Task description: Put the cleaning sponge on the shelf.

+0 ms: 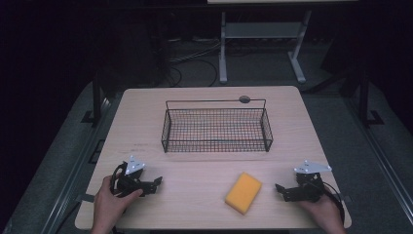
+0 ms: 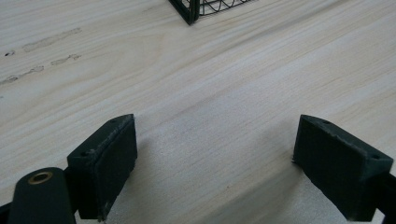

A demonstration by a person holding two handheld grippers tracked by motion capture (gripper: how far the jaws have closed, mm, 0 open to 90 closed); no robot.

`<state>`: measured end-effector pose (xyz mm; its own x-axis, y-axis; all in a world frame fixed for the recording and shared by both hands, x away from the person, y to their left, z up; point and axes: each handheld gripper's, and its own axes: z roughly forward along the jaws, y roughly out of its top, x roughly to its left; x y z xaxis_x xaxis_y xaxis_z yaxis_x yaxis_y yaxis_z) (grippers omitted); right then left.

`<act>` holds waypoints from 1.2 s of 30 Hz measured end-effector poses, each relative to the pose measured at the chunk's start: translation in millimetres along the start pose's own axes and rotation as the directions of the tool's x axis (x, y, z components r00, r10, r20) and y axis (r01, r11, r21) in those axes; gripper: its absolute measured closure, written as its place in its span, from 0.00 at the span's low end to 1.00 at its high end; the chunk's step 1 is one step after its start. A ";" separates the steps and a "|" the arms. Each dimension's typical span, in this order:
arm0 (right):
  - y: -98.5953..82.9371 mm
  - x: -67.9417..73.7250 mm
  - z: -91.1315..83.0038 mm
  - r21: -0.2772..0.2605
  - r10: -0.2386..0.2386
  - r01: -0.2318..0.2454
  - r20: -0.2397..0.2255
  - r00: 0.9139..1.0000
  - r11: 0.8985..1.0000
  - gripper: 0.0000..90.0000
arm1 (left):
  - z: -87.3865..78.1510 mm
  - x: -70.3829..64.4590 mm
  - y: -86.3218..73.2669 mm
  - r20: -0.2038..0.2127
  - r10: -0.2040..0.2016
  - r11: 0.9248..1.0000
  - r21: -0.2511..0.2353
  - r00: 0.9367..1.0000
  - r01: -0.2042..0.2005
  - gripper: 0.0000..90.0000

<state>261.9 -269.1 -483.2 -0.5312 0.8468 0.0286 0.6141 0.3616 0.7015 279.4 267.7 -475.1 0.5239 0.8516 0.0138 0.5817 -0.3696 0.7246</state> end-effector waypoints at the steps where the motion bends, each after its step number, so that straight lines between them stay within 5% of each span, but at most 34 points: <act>1: 0.0 0.1 0.0 0.000 0.001 -0.001 0.000 1.000 1.000 0.01 | 0.0 0.0 0.0 0.000 0.000 1.000 0.000 1.000 0.000 0.14; 13: 3.4 0.8 -1.2 0.033 -0.004 0.004 -0.003 1.000 0.999 0.04 | 0.0 0.0 0.0 0.000 0.000 1.000 0.000 1.000 0.000 0.14; 21: 11.8 1.0 -12.9 0.101 0.000 0.003 -0.027 1.000 0.995 0.28 | 0.0 0.0 0.0 0.000 0.000 1.000 0.000 1.000 0.000 0.14; 35: 19.9 8.3 -25.7 0.098 -0.026 0.038 -0.113 0.993 0.995 0.80 | 0.0 0.1 0.0 0.000 0.000 1.000 0.000 1.000 0.000 0.14; 36: 21.1 10.1 -27.9 0.094 -0.027 0.039 -0.130 0.991 0.995 0.90 | 0.0 0.1 0.0 0.000 0.000 1.000 0.000 1.000 0.000 0.14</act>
<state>253.2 -263.8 -448.3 -0.6187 0.7790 0.1018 0.6450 0.4297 0.6319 279.4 267.7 -475.1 0.5242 0.8515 0.0139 0.5816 -0.3698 0.7246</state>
